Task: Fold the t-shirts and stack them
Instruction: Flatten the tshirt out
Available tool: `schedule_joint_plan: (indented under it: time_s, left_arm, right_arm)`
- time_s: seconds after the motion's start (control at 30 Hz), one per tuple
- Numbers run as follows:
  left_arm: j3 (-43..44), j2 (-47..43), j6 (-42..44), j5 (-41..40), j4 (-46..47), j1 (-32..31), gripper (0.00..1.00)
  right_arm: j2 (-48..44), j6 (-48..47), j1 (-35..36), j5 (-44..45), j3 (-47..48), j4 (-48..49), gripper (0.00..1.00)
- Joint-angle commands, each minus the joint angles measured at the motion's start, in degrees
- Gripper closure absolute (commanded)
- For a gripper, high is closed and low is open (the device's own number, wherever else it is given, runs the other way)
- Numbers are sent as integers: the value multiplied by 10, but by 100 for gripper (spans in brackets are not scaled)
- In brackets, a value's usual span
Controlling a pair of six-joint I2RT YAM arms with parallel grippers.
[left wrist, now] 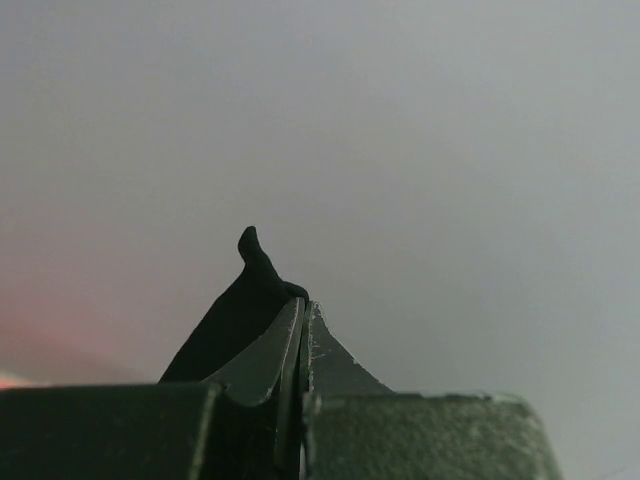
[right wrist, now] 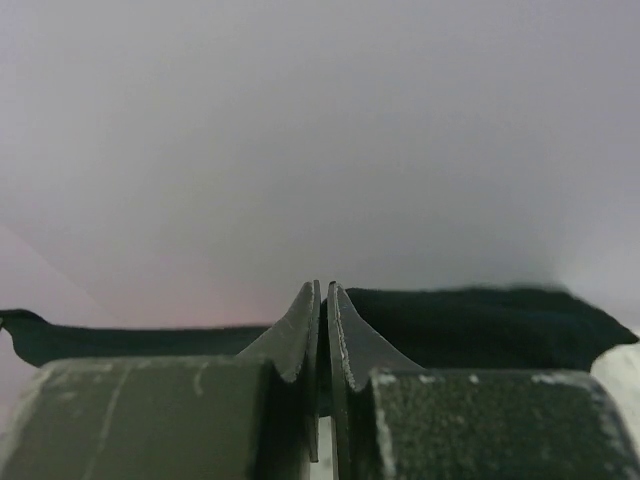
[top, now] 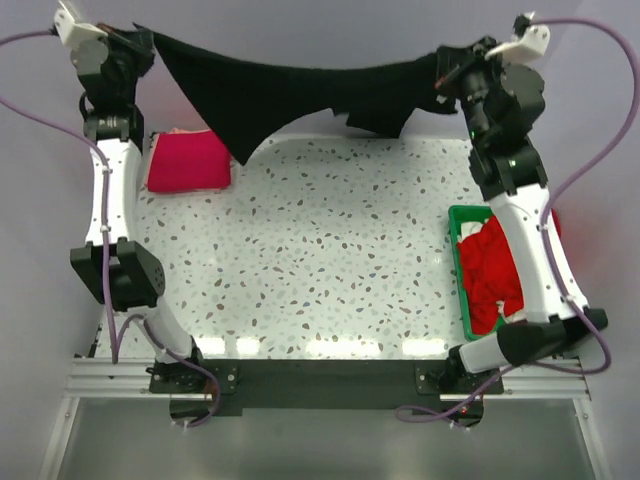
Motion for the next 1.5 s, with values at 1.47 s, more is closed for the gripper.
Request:
schedule_joint_plan:
  time_s: [1.47]
  left_arm:
    - [-968,-469,-92,-187,-160,-2,100]
  right_arm:
    - [-187,89,-4,32,-718,-190,65]
